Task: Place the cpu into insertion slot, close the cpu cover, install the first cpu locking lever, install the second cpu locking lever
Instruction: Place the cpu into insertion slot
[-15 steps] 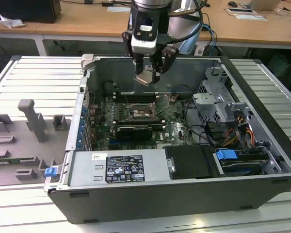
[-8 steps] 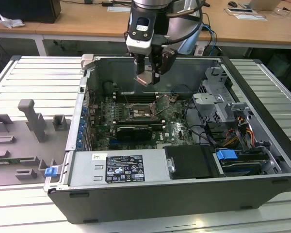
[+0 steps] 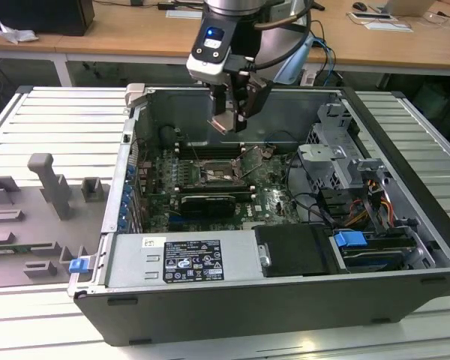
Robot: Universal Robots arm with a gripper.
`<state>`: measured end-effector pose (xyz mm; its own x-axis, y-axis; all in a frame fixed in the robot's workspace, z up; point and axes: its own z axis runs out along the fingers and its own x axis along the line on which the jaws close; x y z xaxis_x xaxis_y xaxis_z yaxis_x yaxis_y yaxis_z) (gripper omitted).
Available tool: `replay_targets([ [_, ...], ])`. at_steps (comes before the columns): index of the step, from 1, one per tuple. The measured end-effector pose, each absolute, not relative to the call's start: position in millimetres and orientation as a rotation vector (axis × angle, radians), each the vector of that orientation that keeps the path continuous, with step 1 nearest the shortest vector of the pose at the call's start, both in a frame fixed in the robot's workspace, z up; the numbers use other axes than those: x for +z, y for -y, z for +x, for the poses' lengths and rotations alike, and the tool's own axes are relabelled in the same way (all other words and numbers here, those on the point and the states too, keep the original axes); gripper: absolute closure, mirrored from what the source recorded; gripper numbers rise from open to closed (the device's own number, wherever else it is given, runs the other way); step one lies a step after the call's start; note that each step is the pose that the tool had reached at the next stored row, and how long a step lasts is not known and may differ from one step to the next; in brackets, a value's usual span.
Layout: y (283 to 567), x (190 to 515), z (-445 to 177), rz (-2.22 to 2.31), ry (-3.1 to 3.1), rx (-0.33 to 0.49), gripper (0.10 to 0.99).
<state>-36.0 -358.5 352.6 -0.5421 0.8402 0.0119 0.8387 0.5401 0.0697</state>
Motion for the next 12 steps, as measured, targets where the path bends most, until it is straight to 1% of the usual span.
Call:
replay_targets([
  [12,358.5,351.0,-35.8,1.613,-2.663,0.101,0.549],
])
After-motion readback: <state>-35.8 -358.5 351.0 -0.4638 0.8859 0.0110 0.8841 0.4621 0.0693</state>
